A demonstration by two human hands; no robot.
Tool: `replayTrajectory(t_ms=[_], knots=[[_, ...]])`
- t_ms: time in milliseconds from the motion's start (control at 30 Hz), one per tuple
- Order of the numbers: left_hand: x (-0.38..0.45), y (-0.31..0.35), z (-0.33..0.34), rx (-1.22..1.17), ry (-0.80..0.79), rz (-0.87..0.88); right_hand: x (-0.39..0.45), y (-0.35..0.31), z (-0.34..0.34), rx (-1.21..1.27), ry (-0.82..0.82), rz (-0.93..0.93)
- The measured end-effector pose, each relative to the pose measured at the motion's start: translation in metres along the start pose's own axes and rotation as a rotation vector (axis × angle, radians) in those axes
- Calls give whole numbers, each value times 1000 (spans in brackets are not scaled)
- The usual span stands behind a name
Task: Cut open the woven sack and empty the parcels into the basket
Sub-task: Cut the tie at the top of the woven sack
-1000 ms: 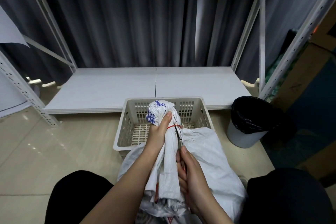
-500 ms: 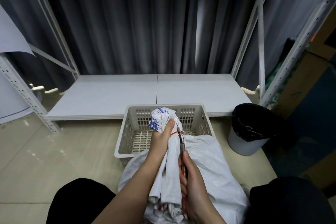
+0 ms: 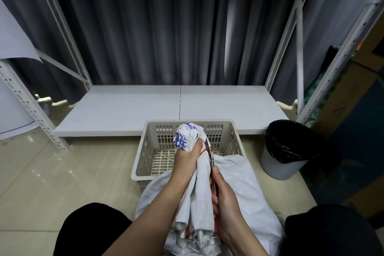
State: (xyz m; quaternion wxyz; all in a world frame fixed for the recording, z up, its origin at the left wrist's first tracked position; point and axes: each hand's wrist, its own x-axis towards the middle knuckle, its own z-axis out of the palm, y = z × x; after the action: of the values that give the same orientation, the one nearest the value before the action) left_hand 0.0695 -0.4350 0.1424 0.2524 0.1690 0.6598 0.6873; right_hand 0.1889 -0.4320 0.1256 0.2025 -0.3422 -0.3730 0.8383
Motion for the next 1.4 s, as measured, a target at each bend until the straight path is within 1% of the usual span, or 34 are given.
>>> replayTrajectory(t_ms=[133,333,433,500,633,733,867,1033,1200,1300,1400], knots=[[1,0,2,11,27,34,-6,0,3,0,-20,2],[7,1,5,59,19,85,-11,3,5,152,-8,8],[5,5,7,63,4,111,-8,0,5,123,14,-17],[2,6,10,105,-11,108,-7,-5,5,82,36,-30],[-1,3,11,166,-8,144,-5,-18,6,88,64,30],[3,4,13,145,-6,142,-5,-21,6,122,40,63],[9,3,13,64,14,137,-6,-16,7,145,16,41],[13,5,14,55,33,121,-3,-9,7,151,13,11],[14,3,17,77,36,90,1,0,3,168,30,22],[14,3,18,101,57,54,2,0,4,207,14,15],[14,4,18,92,66,55,1,0,6,214,23,16]])
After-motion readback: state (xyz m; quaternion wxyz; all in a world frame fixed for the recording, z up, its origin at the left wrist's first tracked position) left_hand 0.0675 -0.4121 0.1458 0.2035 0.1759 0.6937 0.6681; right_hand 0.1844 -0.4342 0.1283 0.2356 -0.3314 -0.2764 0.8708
